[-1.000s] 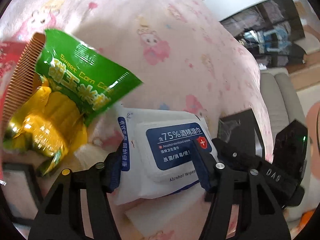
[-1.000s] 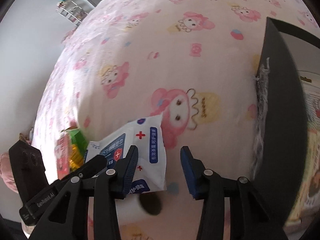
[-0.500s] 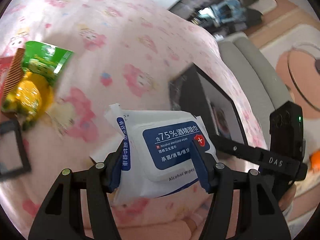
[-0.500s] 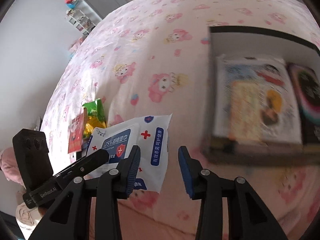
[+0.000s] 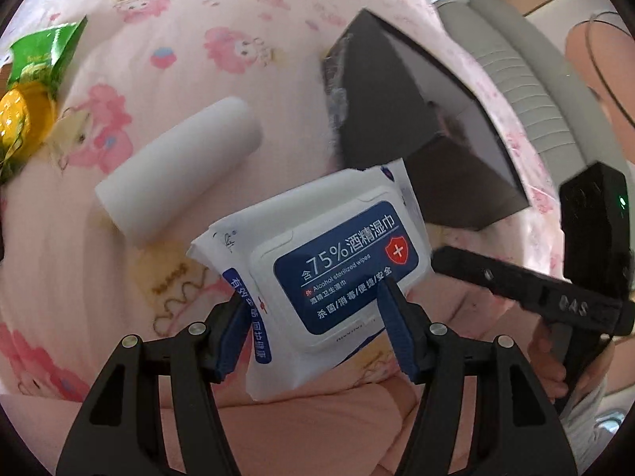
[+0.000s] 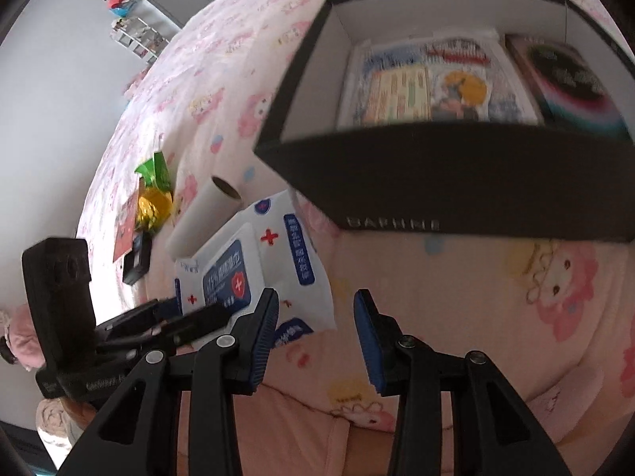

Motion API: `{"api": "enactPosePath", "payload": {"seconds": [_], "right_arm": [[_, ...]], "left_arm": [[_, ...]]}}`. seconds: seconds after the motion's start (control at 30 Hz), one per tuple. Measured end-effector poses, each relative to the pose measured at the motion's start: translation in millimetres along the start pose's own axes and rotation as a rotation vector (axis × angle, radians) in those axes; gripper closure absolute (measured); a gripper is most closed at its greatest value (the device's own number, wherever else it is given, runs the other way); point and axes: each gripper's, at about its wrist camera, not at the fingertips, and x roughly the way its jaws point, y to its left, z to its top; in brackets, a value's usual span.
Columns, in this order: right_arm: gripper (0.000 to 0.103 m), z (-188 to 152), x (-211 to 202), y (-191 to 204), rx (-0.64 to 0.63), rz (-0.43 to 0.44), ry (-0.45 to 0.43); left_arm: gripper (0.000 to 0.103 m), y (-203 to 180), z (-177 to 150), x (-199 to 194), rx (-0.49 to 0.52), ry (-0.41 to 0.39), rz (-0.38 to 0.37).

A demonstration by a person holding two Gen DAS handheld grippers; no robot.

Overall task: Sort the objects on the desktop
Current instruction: 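Lift the wipes pack and carry it toward the DAPHNE box with the left tool, then carry the wipes pack over the open DAPHNE box with the left tool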

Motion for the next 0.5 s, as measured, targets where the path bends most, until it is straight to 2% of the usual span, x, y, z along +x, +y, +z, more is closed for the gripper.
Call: {"api": "enactPosePath", "payload": {"seconds": [0.07, 0.1, 0.2, 0.3, 0.43, 0.5], "right_arm": [[0.063, -4, 5, -1, -0.001, 0.082, 0.034], [0.063, -5, 6, 1, -0.015, 0.08, 0.038], [0.059, -6, 7, 7, -0.085, 0.028, 0.01], [0.059, -2, 12, -4, -0.041, -0.001, 0.005], [0.059, 13, 22, -15, -0.008, -0.057, 0.009], [0.056, 17, 30, -19, 0.002, -0.052, 0.019]], "left_arm": [[0.04, 4, 0, 2, -0.028, -0.005, 0.034], [0.04, 6, 0, 1, -0.044, -0.013, 0.05], [0.04, 11, 0, -3, -0.087, -0.051, 0.074], [0.041, 18, -2, -5, -0.114, -0.078, 0.106], [0.04, 23, -2, 0, -0.124, -0.057, 0.132], [0.04, 26, -1, 4, -0.137, -0.04, 0.129]]}}
